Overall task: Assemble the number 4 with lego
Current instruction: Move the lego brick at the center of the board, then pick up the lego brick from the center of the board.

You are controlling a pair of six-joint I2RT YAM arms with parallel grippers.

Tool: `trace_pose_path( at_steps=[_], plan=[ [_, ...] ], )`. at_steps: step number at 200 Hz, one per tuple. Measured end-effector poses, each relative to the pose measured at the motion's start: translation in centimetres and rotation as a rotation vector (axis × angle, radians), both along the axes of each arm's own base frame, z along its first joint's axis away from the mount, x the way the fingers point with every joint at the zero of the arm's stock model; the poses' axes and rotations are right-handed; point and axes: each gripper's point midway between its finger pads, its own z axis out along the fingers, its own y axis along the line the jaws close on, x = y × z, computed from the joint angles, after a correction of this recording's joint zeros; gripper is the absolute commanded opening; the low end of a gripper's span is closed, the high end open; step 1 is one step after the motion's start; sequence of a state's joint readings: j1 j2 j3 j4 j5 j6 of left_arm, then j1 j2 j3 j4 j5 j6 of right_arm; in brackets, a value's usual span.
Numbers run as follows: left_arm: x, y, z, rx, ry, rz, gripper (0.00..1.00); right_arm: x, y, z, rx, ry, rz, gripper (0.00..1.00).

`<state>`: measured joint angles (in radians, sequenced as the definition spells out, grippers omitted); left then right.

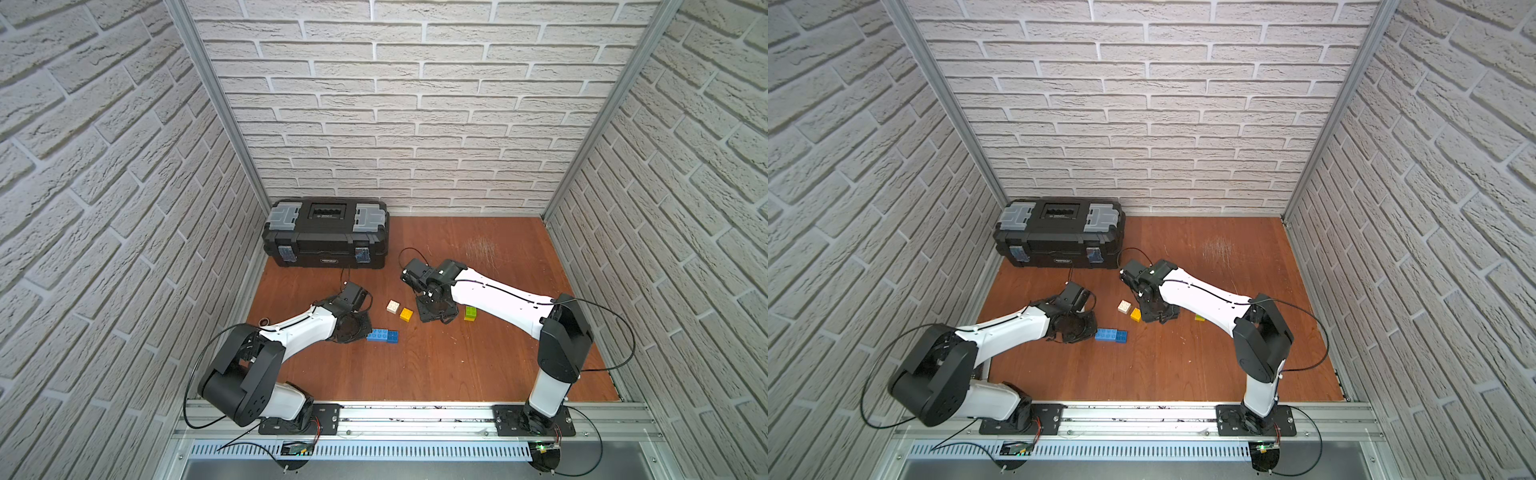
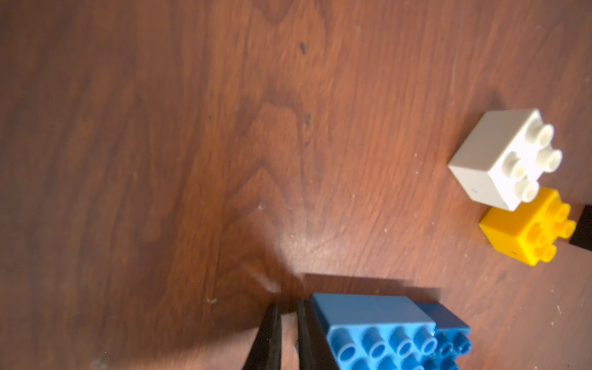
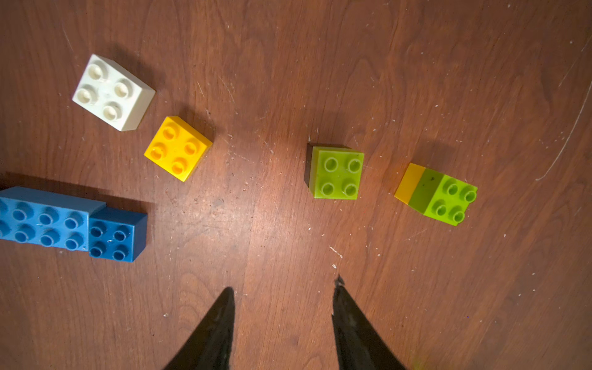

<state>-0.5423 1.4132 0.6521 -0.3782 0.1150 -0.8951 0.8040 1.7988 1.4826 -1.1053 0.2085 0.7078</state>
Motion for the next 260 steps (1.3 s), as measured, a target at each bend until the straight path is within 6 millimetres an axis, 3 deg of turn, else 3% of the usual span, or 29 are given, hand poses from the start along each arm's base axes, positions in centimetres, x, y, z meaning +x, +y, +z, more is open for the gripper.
trace_pose_path(
  at_steps=[39, 87, 141, 206, 260],
  plan=[
    [-0.6, -1.0, 0.0, -0.002, 0.004, -0.026, 0.15, -1.1, 0.9, -0.7, 0.005, 0.008, 0.016, 0.52],
    [-0.8, -1.4, 0.0, -0.002, 0.005, -0.033, 0.17, -1.7, 4.1, -1.5, 0.042, 0.020, 0.052, 0.65],
    [-0.4, -0.7, 0.1, 0.001, 0.001, 0.004, 0.20, 1.5, 7.3, -3.6, 0.067, 0.004, -0.008, 0.72],
    [-0.7, 0.4, 0.0, 0.007, 0.000, 0.029, 0.21, 5.0, 6.1, -6.9, 0.054, 0.002, -0.161, 0.71],
    [-0.8, 0.4, 0.1, 0.003, -0.005, 0.027, 0.21, 6.2, 6.7, -6.6, 0.083, -0.019, -0.182, 0.67]
  ],
)
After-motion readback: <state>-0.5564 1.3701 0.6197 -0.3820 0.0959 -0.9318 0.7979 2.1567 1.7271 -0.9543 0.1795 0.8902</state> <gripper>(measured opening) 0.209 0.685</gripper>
